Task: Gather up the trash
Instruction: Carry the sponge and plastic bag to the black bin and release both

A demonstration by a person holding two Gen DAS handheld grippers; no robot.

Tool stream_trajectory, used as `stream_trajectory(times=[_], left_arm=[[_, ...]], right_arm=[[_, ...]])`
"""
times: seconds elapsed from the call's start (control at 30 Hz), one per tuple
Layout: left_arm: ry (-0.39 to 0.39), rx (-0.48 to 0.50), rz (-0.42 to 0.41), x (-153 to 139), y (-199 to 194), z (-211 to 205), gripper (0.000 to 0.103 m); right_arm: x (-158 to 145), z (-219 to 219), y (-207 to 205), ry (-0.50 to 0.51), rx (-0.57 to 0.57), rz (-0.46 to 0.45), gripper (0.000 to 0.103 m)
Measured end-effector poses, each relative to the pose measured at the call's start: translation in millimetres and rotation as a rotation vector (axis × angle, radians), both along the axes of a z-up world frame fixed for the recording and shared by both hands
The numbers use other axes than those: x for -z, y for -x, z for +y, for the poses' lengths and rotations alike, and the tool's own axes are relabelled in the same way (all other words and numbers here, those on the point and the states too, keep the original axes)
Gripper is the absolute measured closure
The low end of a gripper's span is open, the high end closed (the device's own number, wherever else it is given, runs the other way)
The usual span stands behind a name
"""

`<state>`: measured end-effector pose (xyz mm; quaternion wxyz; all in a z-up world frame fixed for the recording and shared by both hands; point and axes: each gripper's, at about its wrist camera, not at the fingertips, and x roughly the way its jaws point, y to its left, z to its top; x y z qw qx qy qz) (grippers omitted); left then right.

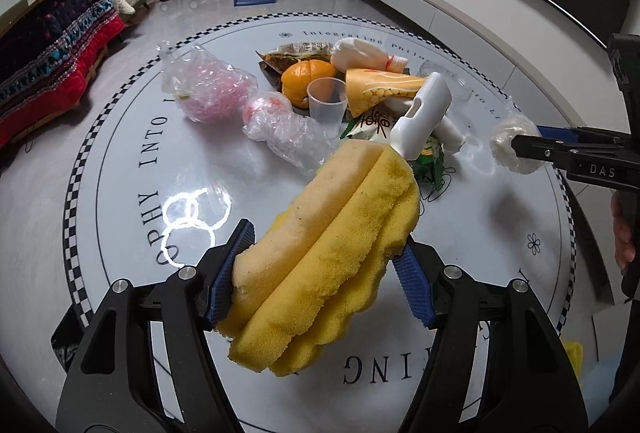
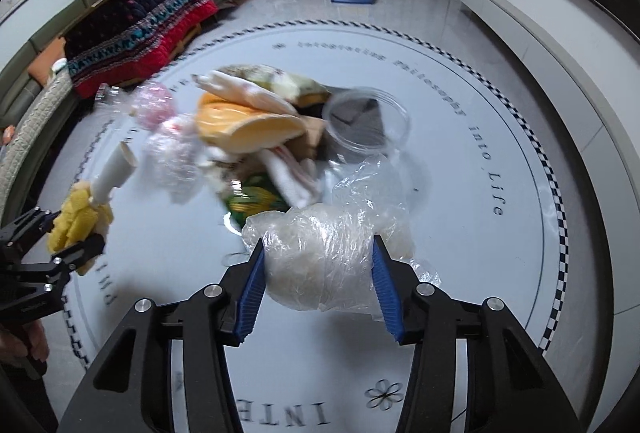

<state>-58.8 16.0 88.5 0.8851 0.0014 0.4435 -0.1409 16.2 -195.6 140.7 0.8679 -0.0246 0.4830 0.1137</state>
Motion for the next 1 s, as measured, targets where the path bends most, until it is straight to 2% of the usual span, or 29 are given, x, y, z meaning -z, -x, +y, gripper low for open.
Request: stream_trajectory(times=[0.2, 0.5, 0.7, 1.0], left_arm=[[0.003, -0.075, -0.034, -9, 22, 29, 0.036], [0.007, -0.247, -0.035, -4, 58, 104, 0.036], [-0.008, -0.376, -0.018, 5, 88, 155, 0.036], [-0.005, -0.575, 0.037, 33, 137, 226, 0.036]], right_arm=[[-16, 54, 16, -0.02, -0.107, -0.023, 0.052], [-19, 149, 41, -0.061, -0.302, -0.013, 0.052], [-15, 227, 67, -0.086, -0.475, 0.009, 0.052], [-5, 322, 106, -0.104, -0.692, 0.055, 0.052]])
